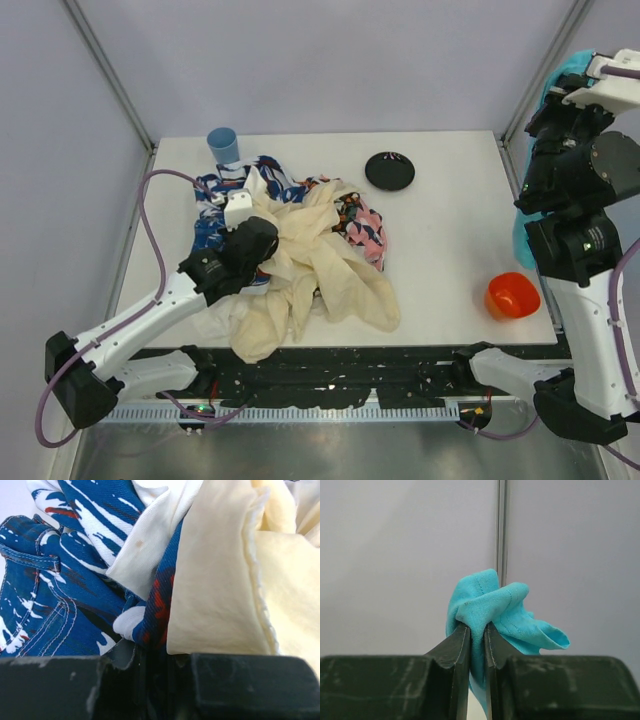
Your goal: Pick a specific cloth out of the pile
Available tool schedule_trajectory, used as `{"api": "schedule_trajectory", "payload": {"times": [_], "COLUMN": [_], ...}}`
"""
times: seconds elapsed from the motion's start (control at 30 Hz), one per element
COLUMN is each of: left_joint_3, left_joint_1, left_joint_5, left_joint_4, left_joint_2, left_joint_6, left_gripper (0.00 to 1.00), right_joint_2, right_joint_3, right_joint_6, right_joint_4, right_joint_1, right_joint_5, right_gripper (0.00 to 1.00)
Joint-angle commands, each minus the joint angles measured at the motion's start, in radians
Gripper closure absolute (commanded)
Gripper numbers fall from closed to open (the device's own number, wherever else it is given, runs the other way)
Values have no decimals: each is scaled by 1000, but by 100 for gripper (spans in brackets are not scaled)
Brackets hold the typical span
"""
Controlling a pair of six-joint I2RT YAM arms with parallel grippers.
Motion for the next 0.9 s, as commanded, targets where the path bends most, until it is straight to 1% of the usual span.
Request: {"api": "schedule_trajectory", "payload": {"times": [0.0, 0.07, 0.1, 0.13, 0.17, 0.2, 0.3, 0.33, 0.43, 0.53, 0.67, 0.77, 0.8, 0.87], "left_joint_3": [46, 69, 81, 98, 112, 121, 161, 172, 201, 213, 209, 195, 189, 163], "left_joint_1": [10, 10, 9, 9, 9, 9, 9, 9, 9, 9, 9, 9, 9, 9], "left_joint_5": [4, 41, 51, 54, 55, 57, 77, 87, 117, 130, 153, 158, 164, 187], "left_joint_4": [-4, -19, -32, -45, -57, -66, -92, -95, -121, -135, -146, -145, -135, -102], "left_joint_2": [23, 49, 62, 76, 94, 103, 132, 140, 149, 134, 85, 34, 18, -16], "left_joint_6": [43, 68, 69, 72, 74, 77, 94, 105, 117, 120, 132, 131, 128, 123], "left_gripper": [95, 84, 77, 66, 57, 52, 27, 20, 5, 0, 0, 0, 1, 0], "right_joint_2": [61, 81, 82, 82, 79, 76, 81, 93, 119, 142, 156, 173, 177, 199], "right_joint_3": [45, 45, 35, 27, 3, -11, -53, -54, -73, -105, -180, -198, -209, -238], "right_joint_6": [-55, -53, -49, -25, -5, 23, 97, 129, 183, 246, 308, 354, 356, 387], "right_joint_4": [72, 77, 75, 75, 75, 75, 66, 54, 24, 15, 32, 37, 35, 31], "right_joint_1": [-35, -59, -69, -96, -127, -147, -243, -260, -317, -340, -350, -348, -348, -351], "right_joint_5": [-28, -30, -30, -42, -56, -92, -160, -171, -204, -258, -289, -298, -312, -394], "right_gripper": [95, 95, 95, 95, 95, 95, 95, 95, 95, 95, 95, 95, 95, 95]}}
